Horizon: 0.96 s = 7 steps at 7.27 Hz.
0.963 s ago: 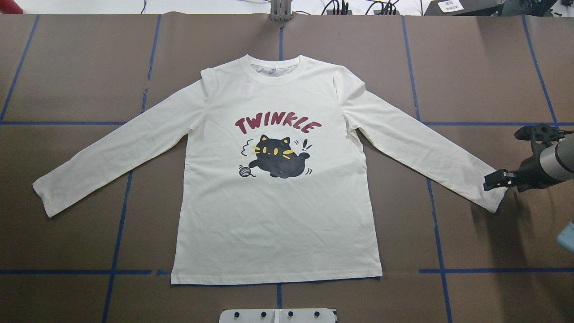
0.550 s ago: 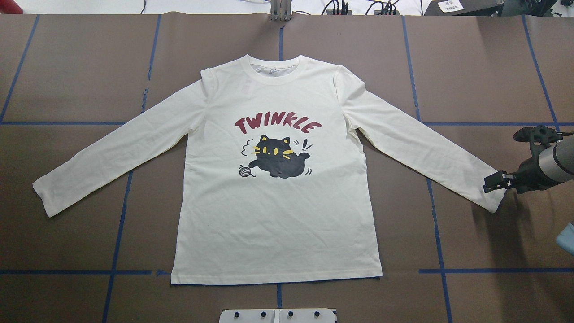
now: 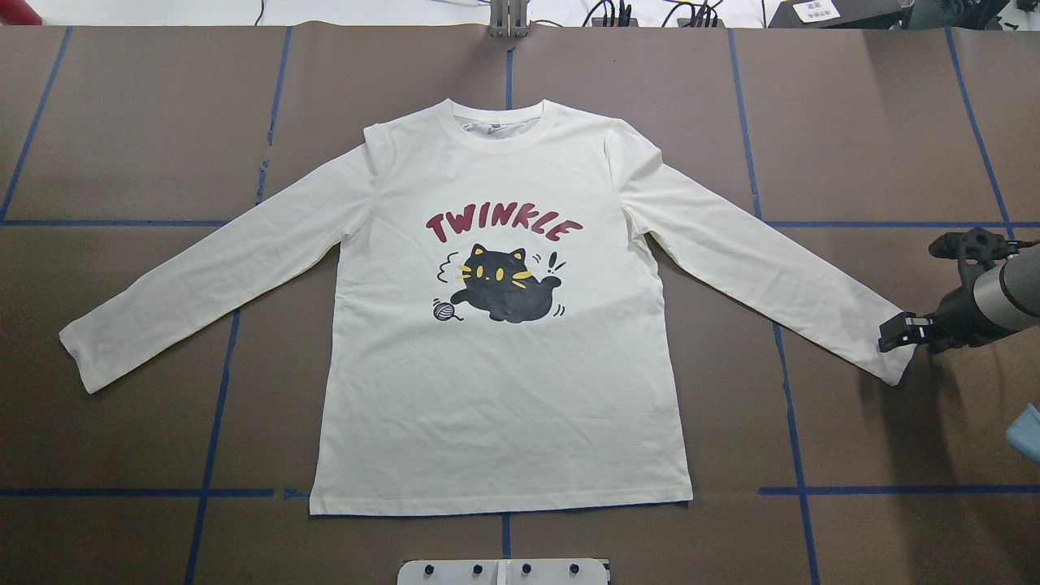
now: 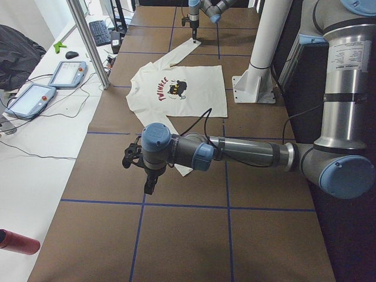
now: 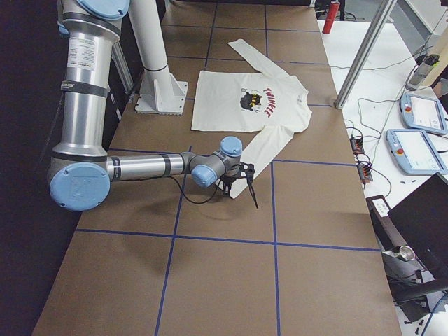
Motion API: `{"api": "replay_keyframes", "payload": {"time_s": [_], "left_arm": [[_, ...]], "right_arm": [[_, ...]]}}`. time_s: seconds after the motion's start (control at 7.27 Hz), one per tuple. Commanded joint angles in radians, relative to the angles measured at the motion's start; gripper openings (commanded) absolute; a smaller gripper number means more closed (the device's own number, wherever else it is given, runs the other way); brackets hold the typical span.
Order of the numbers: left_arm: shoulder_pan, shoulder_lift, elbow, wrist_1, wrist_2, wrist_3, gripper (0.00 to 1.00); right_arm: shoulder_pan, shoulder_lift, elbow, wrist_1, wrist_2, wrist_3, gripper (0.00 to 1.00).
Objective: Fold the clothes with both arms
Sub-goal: 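Lower the right gripper and grasp the cuff of the nearby sleeve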
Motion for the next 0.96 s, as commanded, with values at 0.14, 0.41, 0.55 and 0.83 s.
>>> {"api": "replay_keyframes", "payload": {"time_s": [0.14, 0.41, 0.55, 0.83], "left_arm": [[0.000, 0.000, -0.002, 0.000, 0.000, 0.000, 1.00], [0.000, 0.000, -0.002, 0.000, 0.000, 0.000, 1.00], [0.000, 0.000, -0.003, 0.002, 0.000, 0.000, 1.00], [0.000, -0.002, -0.003, 0.002, 0.000, 0.000, 1.00]], "right_arm": [[0.000, 0.004, 0.006, 0.000, 0.000, -0.001, 0.00], [0.005, 0.009, 0.058, 0.003, 0.011, -0.001, 0.00], [0.005, 0.012, 0.101, 0.006, 0.009, 0.000, 0.00], [0.017, 0.141, 0.120, -0.005, 0.023, 0.023, 0.00]]}}
